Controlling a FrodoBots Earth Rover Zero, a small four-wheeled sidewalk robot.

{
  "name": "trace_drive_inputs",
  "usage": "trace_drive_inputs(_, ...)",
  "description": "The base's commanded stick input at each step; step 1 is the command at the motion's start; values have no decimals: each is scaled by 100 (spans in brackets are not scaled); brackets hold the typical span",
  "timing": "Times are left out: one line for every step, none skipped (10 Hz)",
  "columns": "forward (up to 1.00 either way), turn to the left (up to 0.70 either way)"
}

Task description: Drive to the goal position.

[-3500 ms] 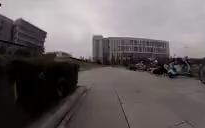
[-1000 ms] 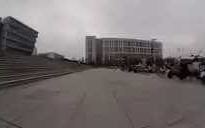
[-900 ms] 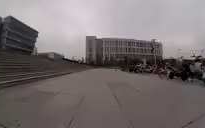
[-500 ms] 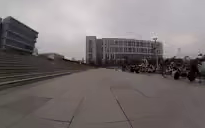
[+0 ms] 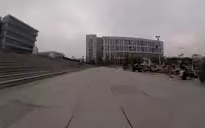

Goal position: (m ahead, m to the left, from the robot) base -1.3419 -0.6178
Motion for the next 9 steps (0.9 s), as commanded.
trace_drive_inputs(47, -46)
trace_drive_inputs(0, -87)
trace_drive_inputs(0, -87)
trace_drive_inputs(0, -87)
trace_drive_inputs(0, -87)
trace_drive_inputs(0, -87)
trace_drive_inputs(0, -87)
trace_drive_inputs(0, -87)
trace_drive_inputs(0, -87)
